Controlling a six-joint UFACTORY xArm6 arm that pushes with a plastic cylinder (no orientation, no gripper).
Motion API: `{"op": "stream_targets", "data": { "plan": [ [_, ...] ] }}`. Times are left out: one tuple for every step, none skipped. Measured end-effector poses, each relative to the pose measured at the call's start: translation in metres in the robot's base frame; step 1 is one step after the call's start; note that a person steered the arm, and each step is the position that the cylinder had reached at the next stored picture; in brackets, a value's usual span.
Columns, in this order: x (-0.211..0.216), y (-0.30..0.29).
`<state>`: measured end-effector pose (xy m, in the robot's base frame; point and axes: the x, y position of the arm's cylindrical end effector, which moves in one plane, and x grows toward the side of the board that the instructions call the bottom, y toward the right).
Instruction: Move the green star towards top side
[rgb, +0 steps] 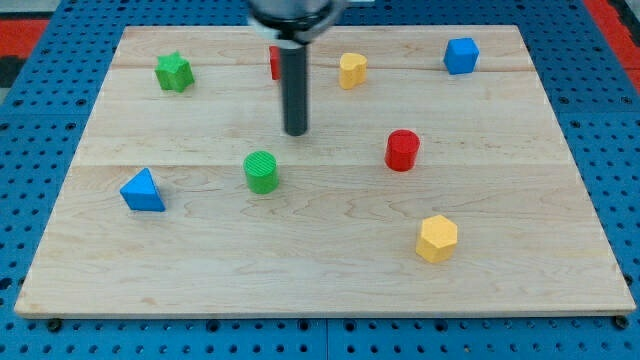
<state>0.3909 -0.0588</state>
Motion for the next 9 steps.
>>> {"op": "stream_targets", "data": {
  "plan": [
    [0.0, -0.061],
    [-0.005, -0.12],
    [-0.047, -0.139],
    [-0.07, -0.152],
    [-0.075, -0.15],
    [-0.073, -0.15],
    [-0.074, -0.135],
    [-0.074, -0.116],
    [-0.092, -0.119]
  ]
}}
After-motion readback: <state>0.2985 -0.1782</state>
